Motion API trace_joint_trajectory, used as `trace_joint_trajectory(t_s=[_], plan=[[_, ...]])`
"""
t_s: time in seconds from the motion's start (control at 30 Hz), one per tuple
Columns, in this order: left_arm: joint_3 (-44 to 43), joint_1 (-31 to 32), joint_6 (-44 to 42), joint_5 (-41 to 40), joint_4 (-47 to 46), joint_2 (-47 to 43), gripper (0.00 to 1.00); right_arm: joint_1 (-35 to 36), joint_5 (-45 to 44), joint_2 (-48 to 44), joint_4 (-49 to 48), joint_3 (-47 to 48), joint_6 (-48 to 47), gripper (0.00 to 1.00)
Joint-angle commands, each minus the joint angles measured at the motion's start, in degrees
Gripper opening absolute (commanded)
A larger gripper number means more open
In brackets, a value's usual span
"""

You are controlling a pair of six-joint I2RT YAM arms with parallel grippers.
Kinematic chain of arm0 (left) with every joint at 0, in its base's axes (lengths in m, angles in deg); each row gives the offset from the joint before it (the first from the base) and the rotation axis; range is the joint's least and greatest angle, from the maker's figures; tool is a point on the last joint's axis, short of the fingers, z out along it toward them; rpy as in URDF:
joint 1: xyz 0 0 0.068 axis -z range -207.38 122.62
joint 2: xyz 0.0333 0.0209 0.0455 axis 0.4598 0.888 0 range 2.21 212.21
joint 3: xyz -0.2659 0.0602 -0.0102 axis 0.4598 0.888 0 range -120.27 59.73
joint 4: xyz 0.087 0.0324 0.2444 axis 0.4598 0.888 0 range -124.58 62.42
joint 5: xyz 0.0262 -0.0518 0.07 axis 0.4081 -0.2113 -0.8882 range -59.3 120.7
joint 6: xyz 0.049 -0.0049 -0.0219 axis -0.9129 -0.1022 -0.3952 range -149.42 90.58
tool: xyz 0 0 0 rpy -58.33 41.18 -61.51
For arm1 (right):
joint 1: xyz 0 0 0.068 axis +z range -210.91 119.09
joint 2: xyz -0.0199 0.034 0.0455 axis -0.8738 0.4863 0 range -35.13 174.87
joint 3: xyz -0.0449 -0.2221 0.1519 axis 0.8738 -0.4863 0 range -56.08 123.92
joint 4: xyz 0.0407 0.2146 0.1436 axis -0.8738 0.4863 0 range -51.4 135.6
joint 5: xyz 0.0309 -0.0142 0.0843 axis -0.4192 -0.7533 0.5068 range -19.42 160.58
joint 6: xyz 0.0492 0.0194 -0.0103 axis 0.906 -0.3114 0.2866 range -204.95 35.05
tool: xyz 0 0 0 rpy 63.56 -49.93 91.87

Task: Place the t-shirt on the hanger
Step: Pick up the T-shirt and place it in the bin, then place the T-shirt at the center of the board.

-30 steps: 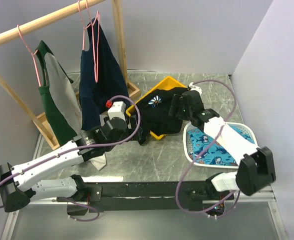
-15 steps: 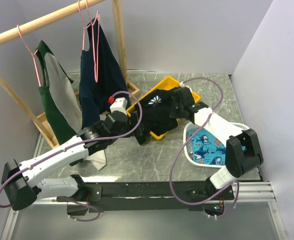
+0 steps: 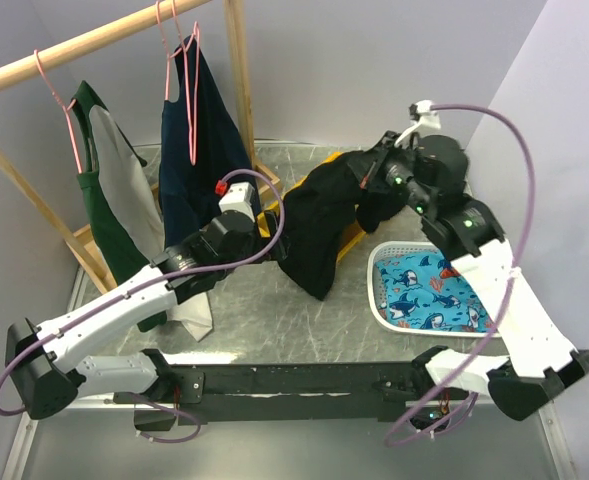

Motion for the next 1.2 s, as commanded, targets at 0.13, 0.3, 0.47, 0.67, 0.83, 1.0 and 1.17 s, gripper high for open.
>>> trace_joint_trajectory(t_s=[0.13,0.3,0.47,0.67,0.83,1.0,1.17], plan=[[-2.1,-0.4,-1.2,-1.8,0.2,-6.4,0.9,1.1,8.6,-2.2,0.7,10.8,-0.3,0.0],[-1.7,-0.3,-1.7,-0.7,1.1,-11.0,0.78,1.8,13.6,-3.6,-0.3,14.3,1.8,0.0],[-1.3,-0.4,-4.5,6.2,0.0,-16.5,0.7,4.6,13.8,-3.0,-0.1,17.4,3.6,0.0],[-1.7,-0.3,-7.2,11.7,-0.7,-22.1,0.72,11.2,6.4,4.9,0.8,15.9,4.3,0.0],[-0.5,-0.3,-8.0,13.5,1.5,-21.9,0.69,15.9,1.5,11.6,2.5,21.7,3.1,0.0],[4.7,-0.2,-7.7,11.2,0.6,-22.9,0.74,16.9,-0.1,8.6,4.5,28.5,1.5,0.0],[7.3,-0.2,-6.8,10.6,-2.0,-23.9,0.82,17.9,2.7,1.8,1.1,27.2,3.5,0.0]])
